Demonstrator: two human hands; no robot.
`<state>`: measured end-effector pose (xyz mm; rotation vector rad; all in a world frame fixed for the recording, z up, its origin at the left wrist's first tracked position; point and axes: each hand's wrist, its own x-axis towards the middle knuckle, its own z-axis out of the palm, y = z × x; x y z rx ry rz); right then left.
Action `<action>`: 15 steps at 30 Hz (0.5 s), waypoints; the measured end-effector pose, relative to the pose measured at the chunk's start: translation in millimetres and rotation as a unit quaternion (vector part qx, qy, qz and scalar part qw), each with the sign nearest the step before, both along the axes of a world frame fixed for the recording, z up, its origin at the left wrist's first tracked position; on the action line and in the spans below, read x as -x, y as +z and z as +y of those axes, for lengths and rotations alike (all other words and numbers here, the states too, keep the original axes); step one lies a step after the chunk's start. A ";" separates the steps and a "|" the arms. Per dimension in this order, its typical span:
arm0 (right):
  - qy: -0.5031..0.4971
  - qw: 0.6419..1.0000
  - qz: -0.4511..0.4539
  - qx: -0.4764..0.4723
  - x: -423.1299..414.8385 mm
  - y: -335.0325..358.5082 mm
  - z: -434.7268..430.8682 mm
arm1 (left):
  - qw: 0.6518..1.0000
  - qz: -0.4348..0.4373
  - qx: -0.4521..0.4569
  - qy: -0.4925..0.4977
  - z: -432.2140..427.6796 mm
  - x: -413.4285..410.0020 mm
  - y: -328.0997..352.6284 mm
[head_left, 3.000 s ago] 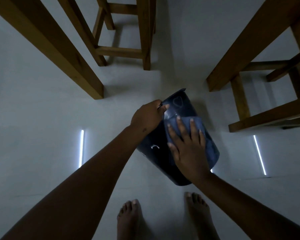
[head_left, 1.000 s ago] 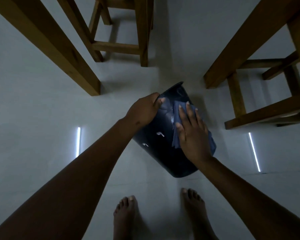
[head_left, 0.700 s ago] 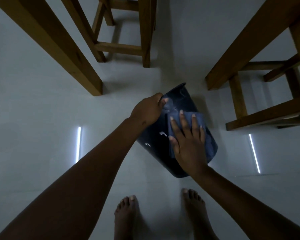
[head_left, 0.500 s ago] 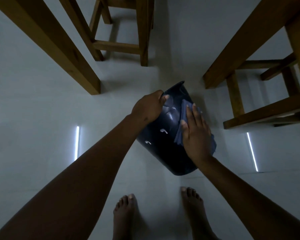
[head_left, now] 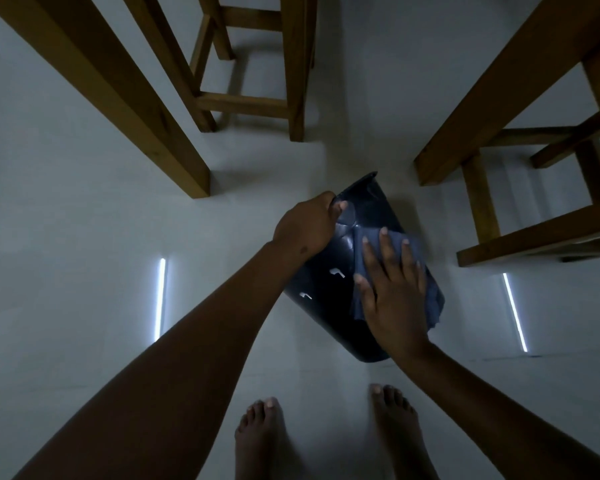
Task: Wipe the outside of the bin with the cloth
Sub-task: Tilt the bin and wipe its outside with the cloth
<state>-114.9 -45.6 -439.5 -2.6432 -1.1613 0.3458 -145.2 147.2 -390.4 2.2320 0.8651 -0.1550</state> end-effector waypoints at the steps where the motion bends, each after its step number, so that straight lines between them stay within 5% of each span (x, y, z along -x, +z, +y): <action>1: 0.019 1.000 -0.005 0.004 3.3 -1.3 -2.7 | 1.000 0.005 -0.005 0.001 -0.1 -0.5 0.0; 6: 0.019 1.000 -0.007 -0.007 -17.1 -1.4 -1.0 | 0.998 -0.027 0.054 -0.001 7.0 14.2 2.3; 10: -0.038 0.998 0.034 -0.019 -33.6 -1.9 -2.2 | 0.999 -0.041 0.019 0.010 4.6 41.7 -10.7; 15: 0.045 0.998 -0.039 0.007 6.7 -1.2 -2.3 | 0.996 -0.085 -0.017 0.016 0.9 30.0 -14.0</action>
